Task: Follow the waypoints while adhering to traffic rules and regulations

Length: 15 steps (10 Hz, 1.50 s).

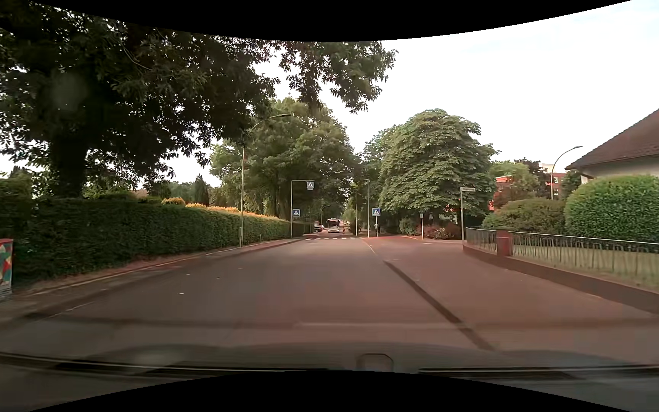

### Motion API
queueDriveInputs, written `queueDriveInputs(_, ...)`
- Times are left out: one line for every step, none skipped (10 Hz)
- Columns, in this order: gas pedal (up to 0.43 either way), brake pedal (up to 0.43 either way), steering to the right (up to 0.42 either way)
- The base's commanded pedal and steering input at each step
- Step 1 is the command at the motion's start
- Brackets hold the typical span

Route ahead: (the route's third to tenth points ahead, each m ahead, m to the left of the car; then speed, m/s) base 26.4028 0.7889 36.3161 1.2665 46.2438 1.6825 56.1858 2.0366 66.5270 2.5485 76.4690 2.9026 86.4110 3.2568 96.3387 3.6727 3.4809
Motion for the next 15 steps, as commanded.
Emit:
queueDriveInputs(0.000, 0.000, -0.017)
queueDriveInputs(0.000, 0.000, -0.020)
queueDriveInputs(0.000, 0.000, -0.022)
queueDriveInputs(0.000, 0.000, -0.021)
queueDriveInputs(0.000, 0.000, -0.020)
queueDriveInputs(0.000, 0.000, -0.017)
queueDriveInputs(0.000, 0.000, -0.015)
queueDriveInputs(0.000, 0.000, -0.014)
queueDriveInputs(0.000, 0.000, -0.014)
queueDriveInputs(0.000, 0.000, -0.013)
queueDriveInputs(0.000, 0.000, -0.009)
queueDriveInputs(0.008, 0.000, -0.007)
queueDriveInputs(0.008, 0.000, -0.007)
queueDriveInputs(0.020, 0.000, -0.007)
queueDriveInputs(0.020, 0.000, -0.006)
